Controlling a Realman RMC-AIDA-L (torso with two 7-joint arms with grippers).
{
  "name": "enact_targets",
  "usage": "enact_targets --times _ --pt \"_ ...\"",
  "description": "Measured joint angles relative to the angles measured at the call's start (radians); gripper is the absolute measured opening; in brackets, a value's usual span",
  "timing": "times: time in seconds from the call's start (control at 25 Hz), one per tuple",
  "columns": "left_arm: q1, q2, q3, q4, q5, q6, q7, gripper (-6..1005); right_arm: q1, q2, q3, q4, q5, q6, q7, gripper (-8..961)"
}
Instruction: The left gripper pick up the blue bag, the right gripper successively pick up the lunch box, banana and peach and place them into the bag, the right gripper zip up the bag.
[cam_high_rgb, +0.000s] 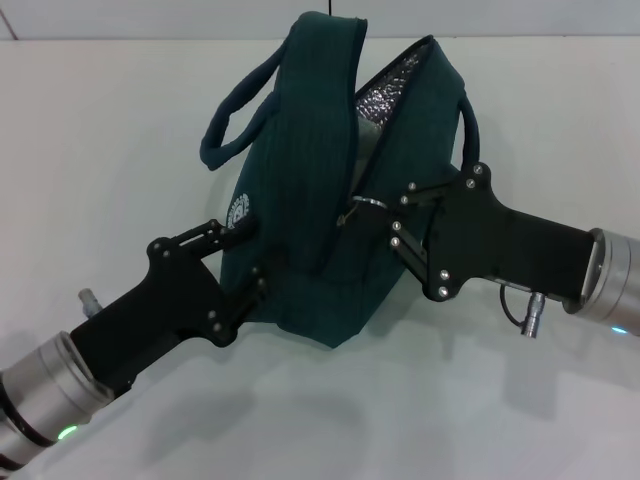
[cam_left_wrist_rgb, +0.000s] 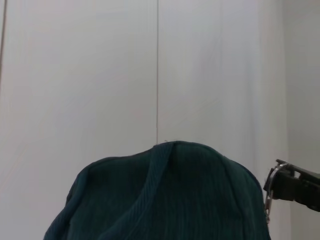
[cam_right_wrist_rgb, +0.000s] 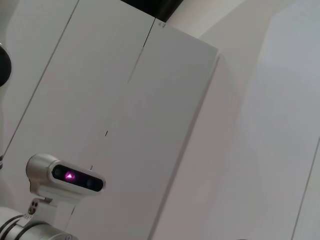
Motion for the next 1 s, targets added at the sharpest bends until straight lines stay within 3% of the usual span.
enact_targets --times 0.24,0.64,1.0 --pt "-0.016 -0.002 0.000 0.000 0.001 -0.003 0.004 379 0.000 0.000 0.000 -0.001 0.001 0.008 0.000 15" --pt "-0.025 -0.004 0.001 -0.002 0.000 -0.005 0.032 105 0.000 0.000 -0.001 -0.001 0.002 0.002 0.000 15" --pt "-0.024 -0.007 0.028 -0.009 0.028 0.000 0.105 70 -0.036 0.000 -0.004 -0.001 0.068 -0.001 0.001 15"
